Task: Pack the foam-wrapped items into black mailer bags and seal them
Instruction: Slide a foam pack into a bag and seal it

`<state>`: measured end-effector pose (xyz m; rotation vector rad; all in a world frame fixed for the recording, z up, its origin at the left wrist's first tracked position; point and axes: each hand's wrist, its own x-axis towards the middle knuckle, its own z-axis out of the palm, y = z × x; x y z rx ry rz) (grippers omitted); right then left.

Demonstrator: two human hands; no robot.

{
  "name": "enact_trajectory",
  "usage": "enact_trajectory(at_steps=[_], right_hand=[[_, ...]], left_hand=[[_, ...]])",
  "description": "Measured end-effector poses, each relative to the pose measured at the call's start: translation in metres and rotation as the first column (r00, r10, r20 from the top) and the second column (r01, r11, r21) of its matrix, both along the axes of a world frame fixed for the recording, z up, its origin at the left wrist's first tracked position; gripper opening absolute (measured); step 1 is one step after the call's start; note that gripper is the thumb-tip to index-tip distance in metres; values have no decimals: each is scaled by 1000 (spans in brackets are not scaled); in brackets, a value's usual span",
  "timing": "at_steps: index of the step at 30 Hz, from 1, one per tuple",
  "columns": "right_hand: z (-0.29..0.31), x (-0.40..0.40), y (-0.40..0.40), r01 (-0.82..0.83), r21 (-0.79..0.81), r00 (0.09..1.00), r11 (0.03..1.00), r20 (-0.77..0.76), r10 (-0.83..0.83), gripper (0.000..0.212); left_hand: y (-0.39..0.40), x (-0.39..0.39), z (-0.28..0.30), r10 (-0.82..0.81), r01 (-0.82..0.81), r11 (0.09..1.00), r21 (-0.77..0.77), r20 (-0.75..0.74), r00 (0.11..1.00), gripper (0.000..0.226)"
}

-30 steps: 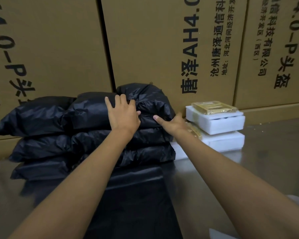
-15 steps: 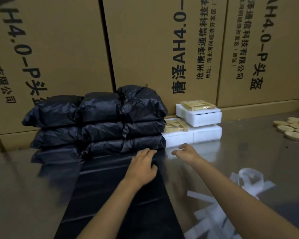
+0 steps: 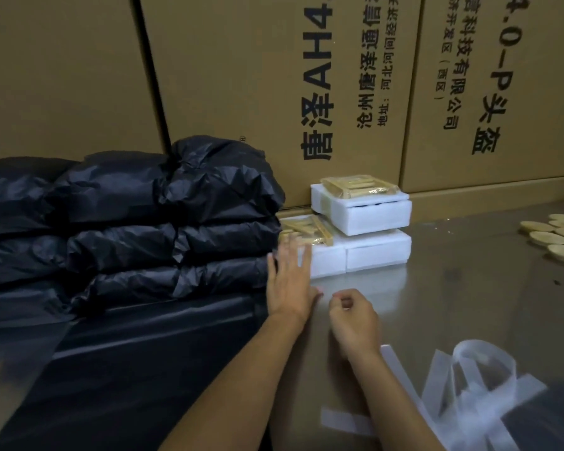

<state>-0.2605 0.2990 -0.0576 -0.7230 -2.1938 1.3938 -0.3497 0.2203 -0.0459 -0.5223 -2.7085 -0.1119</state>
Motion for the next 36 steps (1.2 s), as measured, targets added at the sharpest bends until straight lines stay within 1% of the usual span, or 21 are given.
enact_trajectory(at_steps=[2, 3, 6, 10, 15, 18, 20, 22, 24, 25, 26, 28, 30, 32, 36], right_hand=[[2, -5, 2, 7, -32, 1000, 999, 8, -7, 14], [2, -7, 3, 12, -40, 1000, 999, 14, -12, 14], [-1, -10, 3, 21, -77, 1000, 997, -10, -22, 15], [-2, -11, 5, 31, -108, 998, 994, -43, -36, 10], [0, -10, 6, 46, -194, 996, 980, -66, -60, 24], [4, -8, 6, 57, -251, 995, 966, -62, -74, 38], [6, -7, 6, 51, -266, 996, 963, -58, -69, 41], [7, -6, 6, 47, -276, 996, 960, -59, -65, 41], [7, -4, 6, 47, -282, 995, 958, -67, -68, 40], [7, -4, 5, 48, -278, 995, 959, -67, -69, 39], [7, -4, 5, 48, -271, 996, 961, -65, -68, 38], [5, -5, 4, 51, -257, 995, 965, -69, -71, 37], [3, -8, 4, 58, -257, 993, 965, -81, -82, 36], [2, -11, 5, 70, -257, 992, 964, -81, -94, 35], [2, -12, 8, 93, -294, 989, 951, -79, -121, 38]], left_hand=[[4, -23, -5, 76, -75, 996, 56, -21, 997, 97], [8, -31, -8, 116, -112, 992, 64, -57, 992, 98], [20, -45, -11, 199, -202, 979, 1, -185, 962, 98], [23, -48, -10, 186, -199, 979, -29, -254, 949, 84], [22, -33, -3, 149, -163, 986, -21, -301, 942, 70], [21, -26, 9, 123, -133, 991, -20, -274, 954, 66], [19, -27, 23, 101, -111, 993, -31, -215, 971, 68], [18, -27, 31, 94, -111, 990, -88, -182, 979, 71], [19, -25, 29, 78, -121, 976, -183, -225, 971, 70], [21, -25, 26, 53, -108, 969, -224, -241, 969, 75], [24, -27, 22, 13, -72, 966, -247, -234, 972, 84], [26, -35, 23, -84, 52, 970, -236, -127, 988, 101], [27, -47, 30, -152, 146, 962, -231, -9, 988, 105], [27, -54, 35, -189, 192, 949, -252, 35, 981, 104], [31, -45, 38, -227, 220, 947, -235, -1, 974, 87]])
